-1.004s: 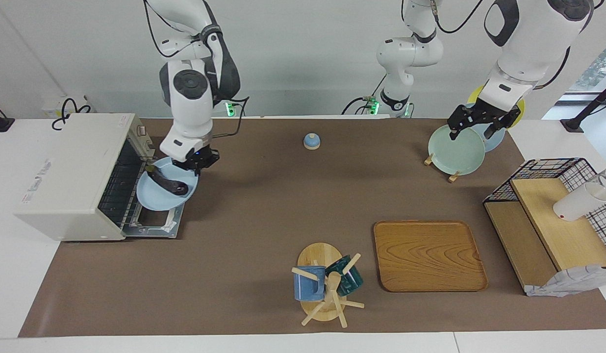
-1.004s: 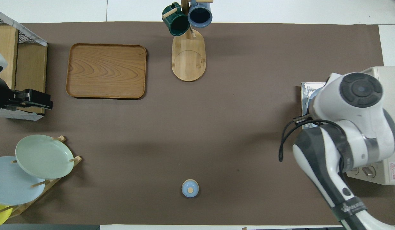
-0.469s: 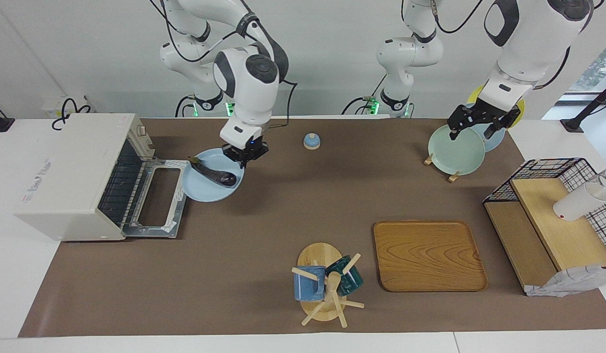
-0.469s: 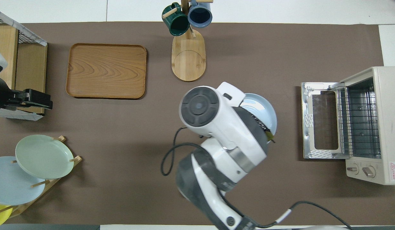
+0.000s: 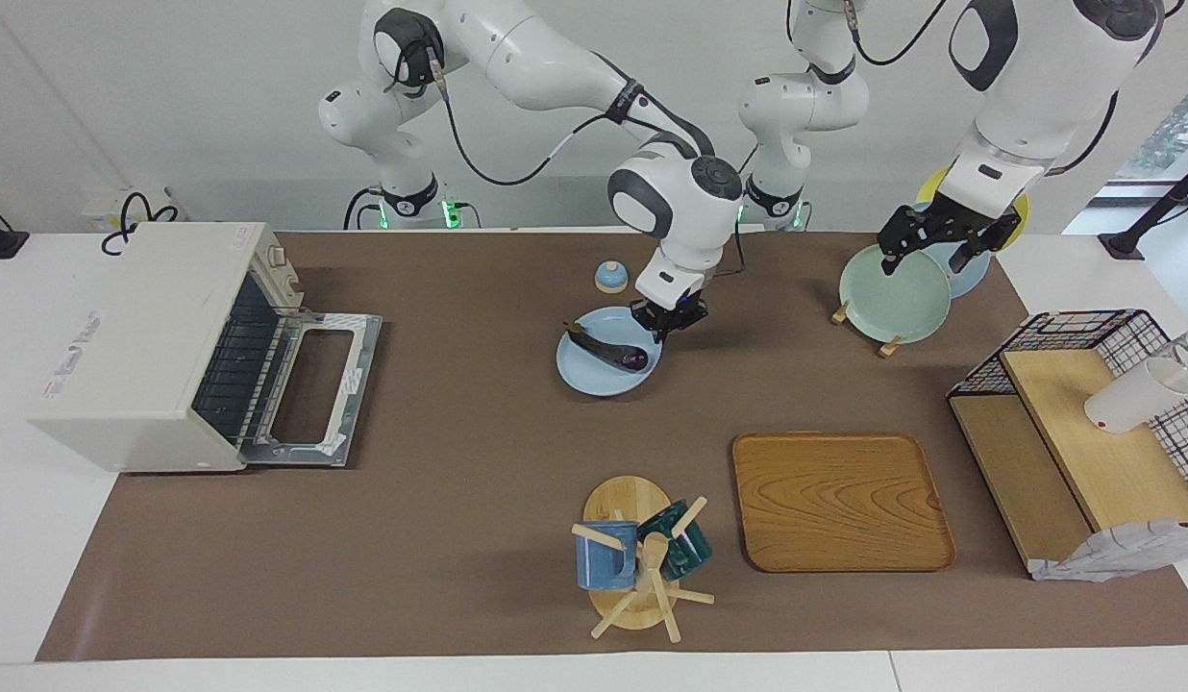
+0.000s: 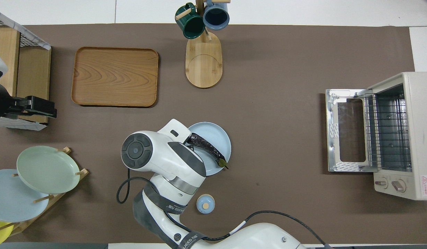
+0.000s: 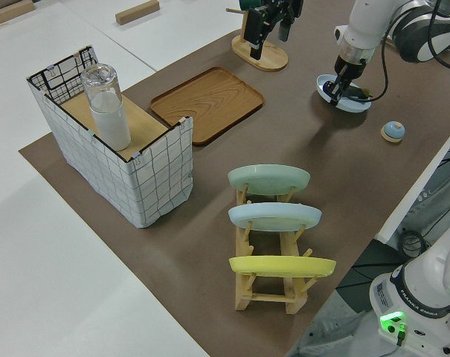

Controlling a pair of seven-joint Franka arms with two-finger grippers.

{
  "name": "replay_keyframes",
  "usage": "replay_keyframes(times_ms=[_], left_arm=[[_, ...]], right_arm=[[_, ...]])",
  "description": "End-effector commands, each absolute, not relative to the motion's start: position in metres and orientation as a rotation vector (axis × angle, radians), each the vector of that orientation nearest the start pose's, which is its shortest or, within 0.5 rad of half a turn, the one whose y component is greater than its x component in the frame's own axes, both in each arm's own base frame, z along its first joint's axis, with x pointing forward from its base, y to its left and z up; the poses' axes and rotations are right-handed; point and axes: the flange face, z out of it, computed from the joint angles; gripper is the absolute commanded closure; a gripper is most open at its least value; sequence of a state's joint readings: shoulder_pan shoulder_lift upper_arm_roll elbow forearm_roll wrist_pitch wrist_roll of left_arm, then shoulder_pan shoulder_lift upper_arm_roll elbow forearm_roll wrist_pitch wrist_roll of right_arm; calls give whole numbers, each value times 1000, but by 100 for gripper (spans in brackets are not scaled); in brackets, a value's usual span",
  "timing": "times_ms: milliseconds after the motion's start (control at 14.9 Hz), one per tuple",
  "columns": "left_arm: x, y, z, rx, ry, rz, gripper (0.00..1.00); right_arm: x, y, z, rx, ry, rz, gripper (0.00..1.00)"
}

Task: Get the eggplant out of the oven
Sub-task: 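Lower the blue plate onto the table and open the right gripper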

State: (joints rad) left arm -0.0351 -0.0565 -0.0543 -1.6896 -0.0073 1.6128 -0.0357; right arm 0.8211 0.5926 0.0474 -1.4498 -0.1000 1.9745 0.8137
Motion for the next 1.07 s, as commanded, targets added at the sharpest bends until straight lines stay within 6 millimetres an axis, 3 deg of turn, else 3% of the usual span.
replay_keyframes(times_ms=[0, 67, 201, 335, 402, 469, 669, 736, 870, 1004], left_arm=[[535, -46, 606, -3123, 97, 3, 0], [535, -46, 605, -3123, 104, 6, 0], [537, -47, 606, -3124, 95, -16, 0], [537, -47, 606, -3124, 88, -18, 0], [537, -47, 606, -3124, 85, -18, 0], [537, -47, 606, -3124, 83, -21, 0], [537, -49, 606, -3126, 76, -25, 0], [539, -53, 607, -3128, 40, -42, 0], [540, -75, 601, -3135, -138, -40, 0], [535, -120, 588, -3120, -318, -13, 0]], right_arm=[[474, 528, 338, -3169, -105, -46, 100], [473, 530, 331, -3139, -94, -73, 91], [474, 533, 327, -3091, -89, -131, 61], [482, 532, 338, -3074, -85, -160, 54], [492, 522, 349, -3075, -59, -167, 55], [506, 503, 370, -3084, -7, -162, 55], [551, 416, 443, -3119, 86, -103, 57], [562, 385, 454, -3129, 116, -59, 57], [573, 330, 454, -3180, 117, 43, 59], [570, 283, 441, -3217, 23, 117, 85]])
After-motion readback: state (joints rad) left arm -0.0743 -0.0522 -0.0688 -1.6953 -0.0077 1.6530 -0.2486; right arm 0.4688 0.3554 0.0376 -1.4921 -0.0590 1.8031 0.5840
